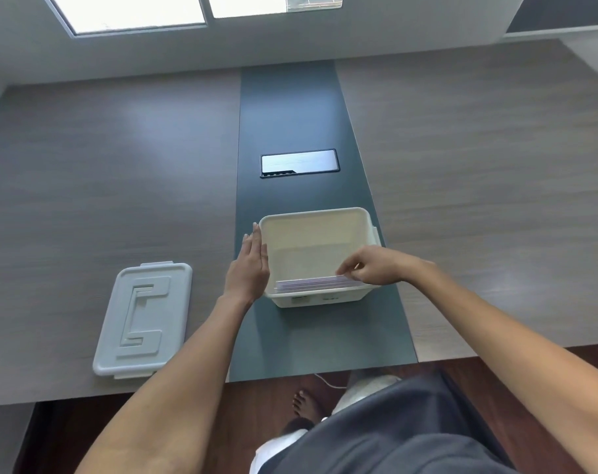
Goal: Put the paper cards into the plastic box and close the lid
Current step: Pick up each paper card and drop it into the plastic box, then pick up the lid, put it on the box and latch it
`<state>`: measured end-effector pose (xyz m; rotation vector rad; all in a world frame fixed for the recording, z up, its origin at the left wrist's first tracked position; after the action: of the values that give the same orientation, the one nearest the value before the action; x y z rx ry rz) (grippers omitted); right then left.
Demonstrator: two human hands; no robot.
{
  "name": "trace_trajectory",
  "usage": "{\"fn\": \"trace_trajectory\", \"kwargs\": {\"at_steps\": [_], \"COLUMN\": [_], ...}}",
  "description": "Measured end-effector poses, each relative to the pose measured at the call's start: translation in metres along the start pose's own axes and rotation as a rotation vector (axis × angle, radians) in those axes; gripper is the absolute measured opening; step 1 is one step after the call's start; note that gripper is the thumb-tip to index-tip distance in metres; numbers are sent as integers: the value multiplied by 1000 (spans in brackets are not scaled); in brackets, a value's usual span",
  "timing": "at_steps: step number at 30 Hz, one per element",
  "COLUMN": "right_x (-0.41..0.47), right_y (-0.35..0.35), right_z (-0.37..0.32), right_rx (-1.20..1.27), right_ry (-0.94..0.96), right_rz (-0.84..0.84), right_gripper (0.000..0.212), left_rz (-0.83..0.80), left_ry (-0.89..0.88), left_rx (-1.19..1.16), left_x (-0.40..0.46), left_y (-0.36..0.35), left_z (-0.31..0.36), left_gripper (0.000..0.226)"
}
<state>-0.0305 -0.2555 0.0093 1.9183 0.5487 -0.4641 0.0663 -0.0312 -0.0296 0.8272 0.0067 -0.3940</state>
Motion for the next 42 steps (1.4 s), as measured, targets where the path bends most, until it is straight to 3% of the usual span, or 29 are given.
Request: {"fn": "trace_trajectory", "kwargs": {"at_steps": [4,9,14,22,31,42], "right_x": [1,7,29,87,138,197], "right_y": [8,39,50,56,52,-5], "right_z": [-5,-22,-35,-69,-151,-254], "right_rx": [-16,-56,-270,-485,-569,-647], "right_ry": [18,155,219,151,280,509], "right_rz": [37,412,575,453,379,237], "right_gripper": [33,33,48,65,67,68], "left_rz": [-10,-12,4,178,280,365], "left_ry": [-1,12,-2,78,296,576], "left_rx": [42,100,150,299,301,215], "left_x": [0,-1,-6,-24,-75,-146], "left_y": [2,7,24,84,137,162], "left_z": [3,1,6,-21,-86,-170], "left_gripper": [55,56,67,72,69,73]}}
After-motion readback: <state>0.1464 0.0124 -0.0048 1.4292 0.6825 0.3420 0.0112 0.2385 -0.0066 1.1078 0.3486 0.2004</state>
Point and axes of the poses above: each hand's wrist, its own x-axis towards the middle knuckle, its own y-axis out of the back of the hand, z = x × y, the point moved 8 cm from there along x, towards the middle knuckle, and after that the axes turned 11 degrees about -x, right-handed, at the moved point
